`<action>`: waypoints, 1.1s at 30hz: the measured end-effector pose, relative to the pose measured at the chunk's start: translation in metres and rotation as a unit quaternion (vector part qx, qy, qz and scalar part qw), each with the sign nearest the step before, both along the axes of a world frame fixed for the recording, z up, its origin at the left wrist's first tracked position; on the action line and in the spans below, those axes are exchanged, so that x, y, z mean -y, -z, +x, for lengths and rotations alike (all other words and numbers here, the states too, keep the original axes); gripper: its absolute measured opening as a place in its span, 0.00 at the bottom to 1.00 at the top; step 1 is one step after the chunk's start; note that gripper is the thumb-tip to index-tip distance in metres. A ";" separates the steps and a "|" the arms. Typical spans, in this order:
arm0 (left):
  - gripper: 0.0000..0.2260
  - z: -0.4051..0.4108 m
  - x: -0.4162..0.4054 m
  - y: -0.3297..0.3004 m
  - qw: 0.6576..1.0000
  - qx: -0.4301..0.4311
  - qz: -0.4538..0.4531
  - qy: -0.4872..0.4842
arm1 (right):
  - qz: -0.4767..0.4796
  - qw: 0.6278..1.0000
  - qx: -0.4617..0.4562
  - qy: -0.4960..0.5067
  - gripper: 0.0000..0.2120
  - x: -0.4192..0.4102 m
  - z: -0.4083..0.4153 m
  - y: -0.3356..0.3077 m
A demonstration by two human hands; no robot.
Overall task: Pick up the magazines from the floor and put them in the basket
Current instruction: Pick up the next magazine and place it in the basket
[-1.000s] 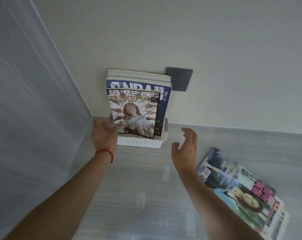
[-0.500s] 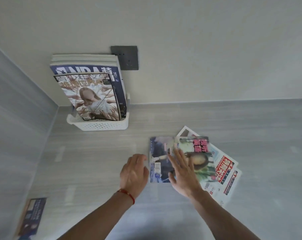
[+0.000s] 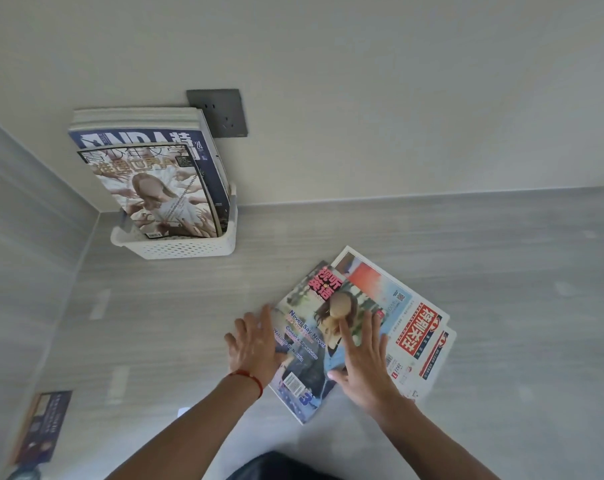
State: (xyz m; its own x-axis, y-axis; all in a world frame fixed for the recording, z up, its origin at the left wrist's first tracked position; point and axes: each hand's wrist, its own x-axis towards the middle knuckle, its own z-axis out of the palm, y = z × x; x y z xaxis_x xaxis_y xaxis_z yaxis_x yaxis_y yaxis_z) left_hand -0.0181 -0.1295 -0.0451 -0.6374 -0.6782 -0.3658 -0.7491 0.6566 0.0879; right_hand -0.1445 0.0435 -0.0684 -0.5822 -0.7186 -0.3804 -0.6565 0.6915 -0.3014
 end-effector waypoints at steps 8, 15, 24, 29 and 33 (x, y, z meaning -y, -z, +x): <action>0.04 0.013 0.027 -0.016 0.929 -0.183 0.301 -0.115 | -0.081 0.992 0.084 -0.038 0.52 -0.016 -0.012 -0.016; 0.11 0.060 0.051 -0.041 0.797 -0.380 0.381 -0.273 | -0.242 0.930 0.156 0.229 0.31 0.028 0.012 -0.041; 0.10 0.113 0.129 -0.077 0.775 -0.455 0.349 -0.267 | -0.299 0.918 0.207 0.157 0.05 0.130 0.023 -0.094; 0.15 0.118 0.201 -0.117 0.816 -0.510 0.187 -0.197 | -0.356 0.916 0.142 0.120 0.03 0.202 0.014 -0.155; 0.08 0.111 0.260 -0.141 0.826 -0.530 0.067 -0.179 | -0.413 0.904 0.072 0.079 0.01 0.265 0.011 -0.199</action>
